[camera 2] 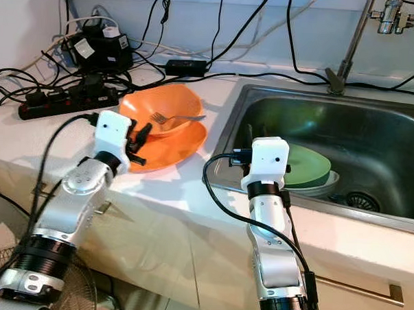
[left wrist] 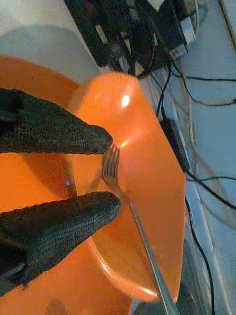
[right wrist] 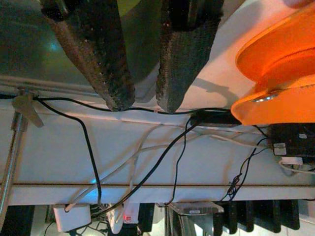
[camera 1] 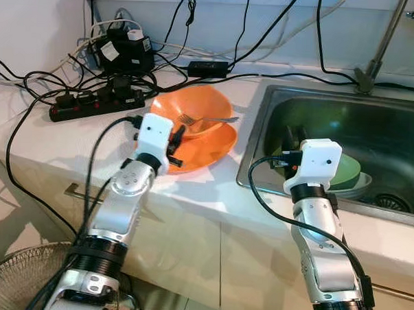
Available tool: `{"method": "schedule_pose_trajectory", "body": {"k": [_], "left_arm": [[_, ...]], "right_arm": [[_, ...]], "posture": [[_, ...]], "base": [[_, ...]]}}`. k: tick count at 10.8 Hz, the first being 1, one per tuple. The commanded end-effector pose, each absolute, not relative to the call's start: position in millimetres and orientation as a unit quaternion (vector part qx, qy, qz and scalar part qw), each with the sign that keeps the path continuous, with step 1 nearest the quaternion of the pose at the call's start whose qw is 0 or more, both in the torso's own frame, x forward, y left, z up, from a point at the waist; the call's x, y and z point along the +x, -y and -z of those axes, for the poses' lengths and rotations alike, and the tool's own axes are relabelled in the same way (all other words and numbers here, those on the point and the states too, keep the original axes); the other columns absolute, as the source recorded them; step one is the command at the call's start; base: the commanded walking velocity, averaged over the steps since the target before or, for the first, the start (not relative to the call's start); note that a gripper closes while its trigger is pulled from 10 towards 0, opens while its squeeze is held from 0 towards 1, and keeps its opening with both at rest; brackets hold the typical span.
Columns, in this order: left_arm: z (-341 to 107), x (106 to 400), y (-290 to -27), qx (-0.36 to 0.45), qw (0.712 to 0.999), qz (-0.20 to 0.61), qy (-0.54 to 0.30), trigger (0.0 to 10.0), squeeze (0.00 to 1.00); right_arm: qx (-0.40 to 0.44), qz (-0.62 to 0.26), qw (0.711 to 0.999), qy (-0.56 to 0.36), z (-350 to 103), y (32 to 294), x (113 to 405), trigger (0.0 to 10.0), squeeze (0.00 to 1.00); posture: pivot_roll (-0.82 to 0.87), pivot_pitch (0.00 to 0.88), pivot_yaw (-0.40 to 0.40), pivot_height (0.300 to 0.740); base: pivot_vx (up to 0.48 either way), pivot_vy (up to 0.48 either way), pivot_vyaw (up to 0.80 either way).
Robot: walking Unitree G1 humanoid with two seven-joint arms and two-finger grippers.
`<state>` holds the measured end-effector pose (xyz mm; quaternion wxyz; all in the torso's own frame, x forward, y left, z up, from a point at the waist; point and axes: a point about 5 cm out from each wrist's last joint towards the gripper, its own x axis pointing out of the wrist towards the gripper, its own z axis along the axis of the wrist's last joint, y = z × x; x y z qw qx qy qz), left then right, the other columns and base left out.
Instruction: Kitchen organization
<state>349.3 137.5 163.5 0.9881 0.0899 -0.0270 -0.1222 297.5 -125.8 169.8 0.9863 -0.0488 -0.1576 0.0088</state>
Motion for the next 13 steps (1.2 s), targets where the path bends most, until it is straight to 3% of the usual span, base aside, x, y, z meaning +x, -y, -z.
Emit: {"method": "schedule_pose_trajectory", "body": {"k": [1,5,6,8,11,13], "left_arm": [[-163,350,-151,0.100,0.990,0.097,0.018,10.0,0.00],[-164,350,-167,0.124,0.990,0.069,0.016,10.0,0.00],[-173,351,-166,0.138,0.987,0.070,0.049,10.0,0.00],[-199,344,-131,0.160,0.964,0.157,0.144,10.0,0.00],[-190,337,-81,0.264,0.905,0.286,0.169,10.0,0.00],[-188,341,-72,0.298,0.889,0.303,0.169,10.0,0.00]], "right_arm": [[-0.049,-0.013,0.985,0.166,-175,123,300,10.0,0.00],[-0.050,-0.015,0.985,0.165,-175,123,301,10.0,0.00],[-0.050,-0.014,0.985,0.166,-175,123,301,10.0,0.00],[-0.051,-0.015,0.985,0.166,-175,123,302,10.0,0.00],[-0.051,-0.014,0.984,0.167,-175,123,302,10.0,0.00],[-0.052,-0.012,0.984,0.169,-176,124,303,10.0,0.00]], "posture": [[0.05,0.000,0.099,0.740],[0.05,0.000,0.097,0.740],[0.05,0.000,0.096,0.740],[0.05,0.000,0.094,0.740],[0.04,0.000,0.099,0.740],[0.04,0.000,0.103,0.740]], "base": [[0.000,0.000,0.00],[0.000,0.000,0.00],[0.000,0.000,0.00],[0.000,0.000,0.00],[0.000,0.000,0.00],[0.000,0.000,0.00]]}}
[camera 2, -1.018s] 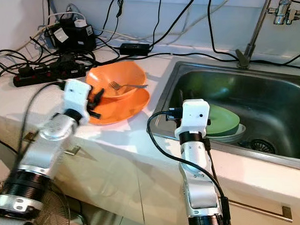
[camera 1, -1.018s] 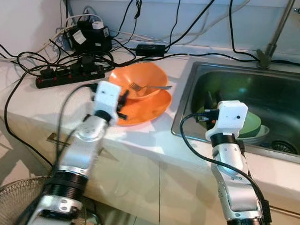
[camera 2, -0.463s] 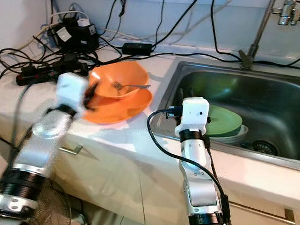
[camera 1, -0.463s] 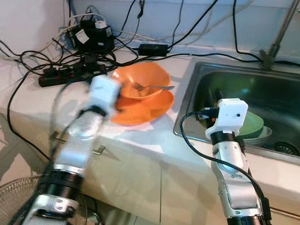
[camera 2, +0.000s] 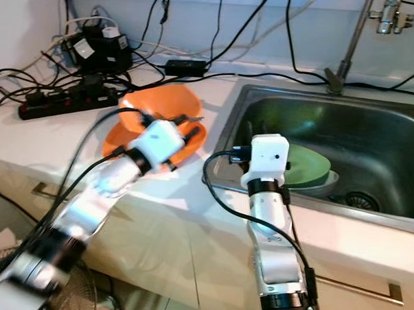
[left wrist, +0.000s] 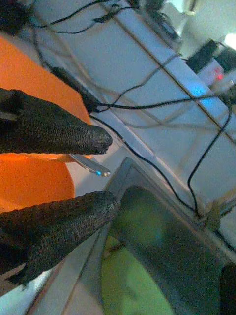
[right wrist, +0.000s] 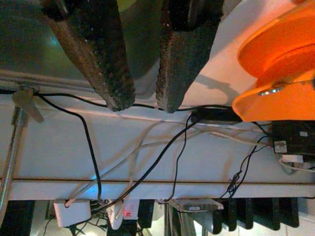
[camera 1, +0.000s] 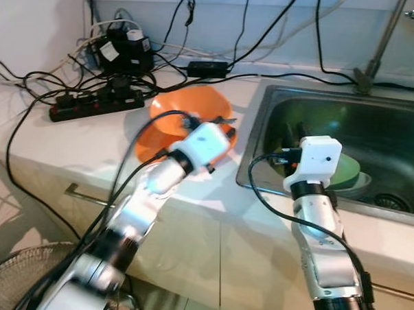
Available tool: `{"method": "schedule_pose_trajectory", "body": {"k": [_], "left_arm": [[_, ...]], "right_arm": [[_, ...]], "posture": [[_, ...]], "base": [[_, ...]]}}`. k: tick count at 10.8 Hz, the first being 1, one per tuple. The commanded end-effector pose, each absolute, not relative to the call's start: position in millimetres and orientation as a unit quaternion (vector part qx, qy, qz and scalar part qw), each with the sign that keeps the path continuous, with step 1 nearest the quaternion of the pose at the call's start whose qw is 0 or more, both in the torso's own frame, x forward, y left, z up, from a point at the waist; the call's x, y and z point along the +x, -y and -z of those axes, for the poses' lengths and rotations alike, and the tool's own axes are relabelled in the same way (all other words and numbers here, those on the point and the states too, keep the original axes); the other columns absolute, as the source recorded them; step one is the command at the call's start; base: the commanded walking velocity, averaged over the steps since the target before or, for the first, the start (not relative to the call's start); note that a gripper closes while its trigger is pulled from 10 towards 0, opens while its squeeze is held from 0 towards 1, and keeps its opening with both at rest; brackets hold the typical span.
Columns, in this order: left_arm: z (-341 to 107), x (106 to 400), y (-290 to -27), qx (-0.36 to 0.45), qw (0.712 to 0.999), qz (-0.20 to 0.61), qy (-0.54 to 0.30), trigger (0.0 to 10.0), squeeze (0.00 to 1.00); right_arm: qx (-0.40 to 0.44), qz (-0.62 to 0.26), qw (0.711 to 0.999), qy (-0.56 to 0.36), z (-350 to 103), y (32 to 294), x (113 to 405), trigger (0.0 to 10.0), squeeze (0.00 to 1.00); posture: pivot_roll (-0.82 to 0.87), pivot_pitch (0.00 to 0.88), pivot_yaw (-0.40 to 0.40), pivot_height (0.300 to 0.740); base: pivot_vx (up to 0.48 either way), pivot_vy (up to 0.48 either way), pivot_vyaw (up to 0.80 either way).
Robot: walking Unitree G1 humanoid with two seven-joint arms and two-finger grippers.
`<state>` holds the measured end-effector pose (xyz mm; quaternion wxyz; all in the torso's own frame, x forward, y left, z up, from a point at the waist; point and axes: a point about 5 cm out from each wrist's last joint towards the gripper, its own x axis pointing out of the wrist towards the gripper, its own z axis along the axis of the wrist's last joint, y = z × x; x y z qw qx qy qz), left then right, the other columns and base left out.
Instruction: Kitchen organization
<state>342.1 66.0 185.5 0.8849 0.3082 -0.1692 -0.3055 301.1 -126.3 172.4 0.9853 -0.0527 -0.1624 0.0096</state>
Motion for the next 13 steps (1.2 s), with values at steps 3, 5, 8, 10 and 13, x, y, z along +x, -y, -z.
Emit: {"method": "schedule_pose_trajectory", "body": {"k": [3,5,8,10,13], "left_arm": [[-194,360,-47,0.374,0.863,0.286,0.184,10.0,1.00],[-196,368,-44,0.394,0.859,0.272,0.179,10.0,0.00],[-195,382,-37,0.419,0.858,0.253,0.157,10.0,0.00],[-190,385,-34,0.418,0.861,0.252,0.141,10.0,0.00],[-179,386,-34,0.415,0.868,0.246,0.120,4.2,0.00]], "right_arm": [[-0.053,-0.005,0.984,0.170,-176,126,301,10.0,0.00],[-0.053,-0.003,0.984,0.170,-176,127,300,10.0,0.00],[-0.053,-0.001,0.984,0.169,-176,127,300,10.0,0.00],[-0.054,0.000,0.984,0.169,-176,127,301,10.0,0.00],[-0.054,0.001,0.984,0.171,-177,128,301,10.0,0.00]], "posture": [[0.03,0.000,0.111,0.740],[0.02,0.000,0.114,0.740],[0.02,0.000,0.115,0.740],[0.02,0.000,0.117,0.740],[0.01,0.000,0.118,0.740]], "base": [[0.000,0.000,0.00],[0.000,0.000,0.00],[0.000,0.000,0.00],[0.000,0.000,0.00],[0.000,0.000,0.00]]}}
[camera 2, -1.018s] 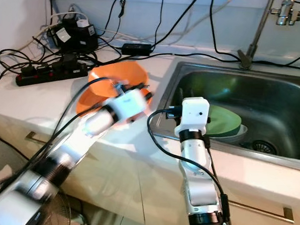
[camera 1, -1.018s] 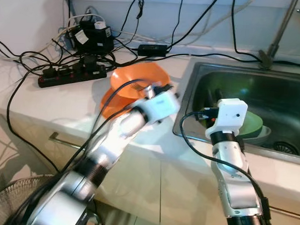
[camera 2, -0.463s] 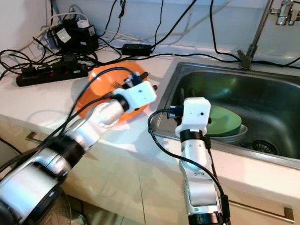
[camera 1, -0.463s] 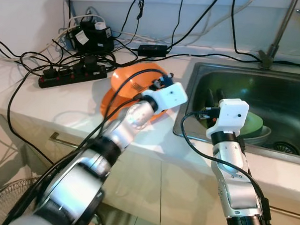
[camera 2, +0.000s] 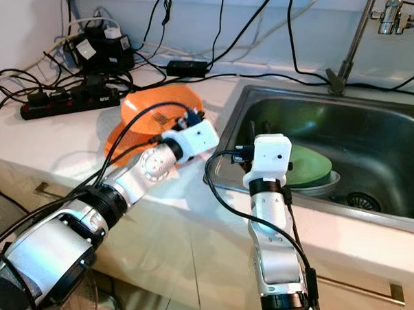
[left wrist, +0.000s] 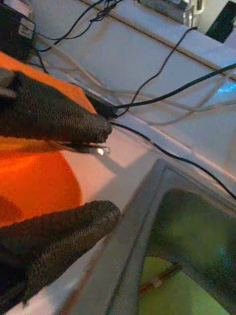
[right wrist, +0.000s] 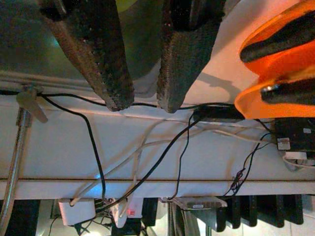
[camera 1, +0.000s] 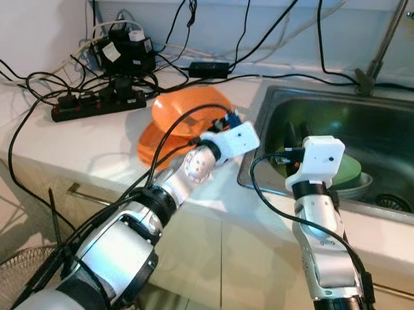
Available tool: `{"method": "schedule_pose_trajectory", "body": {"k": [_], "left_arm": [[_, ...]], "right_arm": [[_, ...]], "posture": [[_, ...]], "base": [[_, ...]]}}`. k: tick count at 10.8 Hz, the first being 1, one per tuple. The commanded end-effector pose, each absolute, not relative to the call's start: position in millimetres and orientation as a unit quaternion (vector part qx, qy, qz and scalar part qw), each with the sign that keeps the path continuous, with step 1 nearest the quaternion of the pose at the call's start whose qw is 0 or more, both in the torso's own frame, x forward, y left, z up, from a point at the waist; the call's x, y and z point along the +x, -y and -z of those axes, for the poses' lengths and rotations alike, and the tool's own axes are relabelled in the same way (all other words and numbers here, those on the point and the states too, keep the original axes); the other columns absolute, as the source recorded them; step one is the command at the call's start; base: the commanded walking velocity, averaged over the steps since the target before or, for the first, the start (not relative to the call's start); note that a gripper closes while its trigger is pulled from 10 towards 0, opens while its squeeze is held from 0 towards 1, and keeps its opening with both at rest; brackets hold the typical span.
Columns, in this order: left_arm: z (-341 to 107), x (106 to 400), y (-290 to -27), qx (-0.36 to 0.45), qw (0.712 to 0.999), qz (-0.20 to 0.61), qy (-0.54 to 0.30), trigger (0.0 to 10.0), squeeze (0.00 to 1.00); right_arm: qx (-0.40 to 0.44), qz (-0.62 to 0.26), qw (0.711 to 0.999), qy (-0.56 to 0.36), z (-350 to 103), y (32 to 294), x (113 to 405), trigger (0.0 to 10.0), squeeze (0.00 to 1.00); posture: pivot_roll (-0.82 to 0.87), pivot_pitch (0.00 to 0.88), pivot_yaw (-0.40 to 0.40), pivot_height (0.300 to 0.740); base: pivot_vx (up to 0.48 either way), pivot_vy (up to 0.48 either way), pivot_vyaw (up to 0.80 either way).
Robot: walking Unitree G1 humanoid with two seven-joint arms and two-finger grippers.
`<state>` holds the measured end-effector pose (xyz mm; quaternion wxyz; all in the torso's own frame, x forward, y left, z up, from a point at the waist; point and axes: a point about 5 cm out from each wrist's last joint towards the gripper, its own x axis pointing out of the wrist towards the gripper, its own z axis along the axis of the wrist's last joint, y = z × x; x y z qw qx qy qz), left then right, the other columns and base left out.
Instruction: Kitchen organization
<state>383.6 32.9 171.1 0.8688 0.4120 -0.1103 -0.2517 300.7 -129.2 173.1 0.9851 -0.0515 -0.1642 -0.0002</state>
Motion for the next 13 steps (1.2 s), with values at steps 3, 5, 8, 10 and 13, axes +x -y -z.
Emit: {"method": "schedule_pose_trajectory", "body": {"k": [3,5,8,10,13], "left_arm": [[-182,389,-35,0.422,0.868,0.226,0.129,0.0,0.00],[-185,390,-38,0.417,0.873,0.211,0.136,0.0,0.00],[-185,391,-39,0.417,0.875,0.207,0.136,0.0,0.00],[-185,391,-39,0.417,0.874,0.204,0.141,0.0,0.00],[-202,390,-44,0.395,0.881,0.161,0.207,0.0,0.00]], "right_arm": [[-0.053,0.001,0.984,0.171,-177,127,301,10.0,0.00],[-0.053,0.000,0.984,0.171,-177,127,301,10.0,0.00],[-0.053,0.000,0.984,0.171,-177,127,302,10.0,0.00],[-0.053,0.000,0.984,0.171,-177,127,301,10.0,0.00],[-0.054,0.002,0.983,0.177,-180,127,301,10.0,0.00]], "posture": [[0.01,0.000,0.117,0.740],[0.01,0.000,0.116,0.740],[0.02,0.000,0.115,0.740],[0.02,0.000,0.115,0.740],[0.01,0.000,0.117,0.740]], "base": [[0.000,0.000,0.00],[0.000,0.000,0.00],[0.000,0.000,0.00],[0.000,0.000,0.00],[0.000,0.000,0.00]]}}
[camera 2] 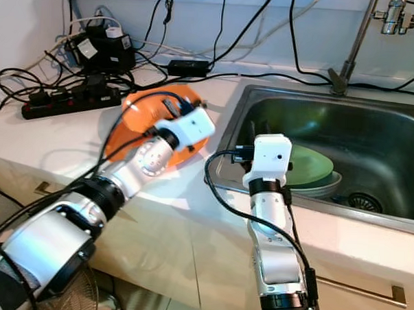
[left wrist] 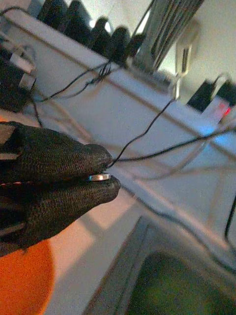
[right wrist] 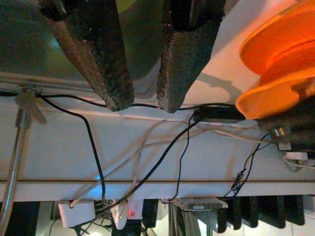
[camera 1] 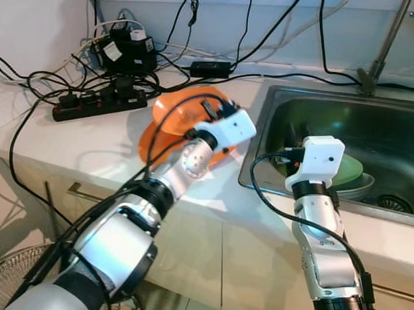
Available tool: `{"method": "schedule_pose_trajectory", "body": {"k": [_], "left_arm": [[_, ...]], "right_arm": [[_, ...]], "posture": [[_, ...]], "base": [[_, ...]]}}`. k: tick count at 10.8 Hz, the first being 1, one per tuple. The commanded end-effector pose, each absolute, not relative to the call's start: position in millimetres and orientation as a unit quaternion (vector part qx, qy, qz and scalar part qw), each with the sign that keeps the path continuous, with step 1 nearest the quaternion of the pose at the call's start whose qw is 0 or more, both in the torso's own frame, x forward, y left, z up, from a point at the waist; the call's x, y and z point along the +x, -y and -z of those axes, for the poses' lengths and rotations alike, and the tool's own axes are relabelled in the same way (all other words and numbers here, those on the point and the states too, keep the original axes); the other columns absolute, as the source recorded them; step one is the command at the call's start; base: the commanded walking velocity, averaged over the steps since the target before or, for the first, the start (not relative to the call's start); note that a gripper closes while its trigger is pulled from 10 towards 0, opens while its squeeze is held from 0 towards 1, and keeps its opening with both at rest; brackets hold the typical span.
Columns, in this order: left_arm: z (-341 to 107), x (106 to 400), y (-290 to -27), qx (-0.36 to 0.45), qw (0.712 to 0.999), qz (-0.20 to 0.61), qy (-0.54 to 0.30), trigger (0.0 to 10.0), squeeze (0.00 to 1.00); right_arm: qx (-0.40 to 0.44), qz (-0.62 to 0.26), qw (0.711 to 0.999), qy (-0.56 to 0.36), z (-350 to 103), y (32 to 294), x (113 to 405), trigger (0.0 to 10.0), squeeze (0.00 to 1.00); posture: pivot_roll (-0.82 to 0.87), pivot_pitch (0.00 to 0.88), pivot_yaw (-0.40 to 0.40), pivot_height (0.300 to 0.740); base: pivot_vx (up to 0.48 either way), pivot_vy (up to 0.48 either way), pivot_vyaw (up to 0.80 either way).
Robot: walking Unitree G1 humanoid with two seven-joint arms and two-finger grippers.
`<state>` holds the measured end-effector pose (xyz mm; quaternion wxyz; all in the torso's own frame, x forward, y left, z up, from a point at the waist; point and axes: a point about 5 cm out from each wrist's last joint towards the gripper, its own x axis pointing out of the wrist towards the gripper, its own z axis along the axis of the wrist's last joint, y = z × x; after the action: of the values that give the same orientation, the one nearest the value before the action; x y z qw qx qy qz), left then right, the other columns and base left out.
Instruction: Kitchen organization
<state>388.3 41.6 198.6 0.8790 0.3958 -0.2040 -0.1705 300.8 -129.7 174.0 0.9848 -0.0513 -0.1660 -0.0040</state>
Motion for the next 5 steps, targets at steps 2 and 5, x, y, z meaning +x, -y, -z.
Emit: {"method": "schedule_pose_trajectory", "body": {"k": [2,5], "left_arm": [[-212,382,-48,0.375,0.876,0.145,0.266,0.0,0.00],[-235,365,-60,0.300,0.881,0.136,0.340,0.0,0.00]], "right_arm": [[-0.056,0.004,0.981,0.188,-187,129,302,10.0,0.00],[-0.049,0.008,0.980,0.192,-189,128,304,10.0,0.00]], "posture": [[0.01,0.000,0.116,0.740],[0.01,0.000,0.118,0.740]], "base": [[0.000,0.000,0.00],[0.000,0.000,0.00]]}}
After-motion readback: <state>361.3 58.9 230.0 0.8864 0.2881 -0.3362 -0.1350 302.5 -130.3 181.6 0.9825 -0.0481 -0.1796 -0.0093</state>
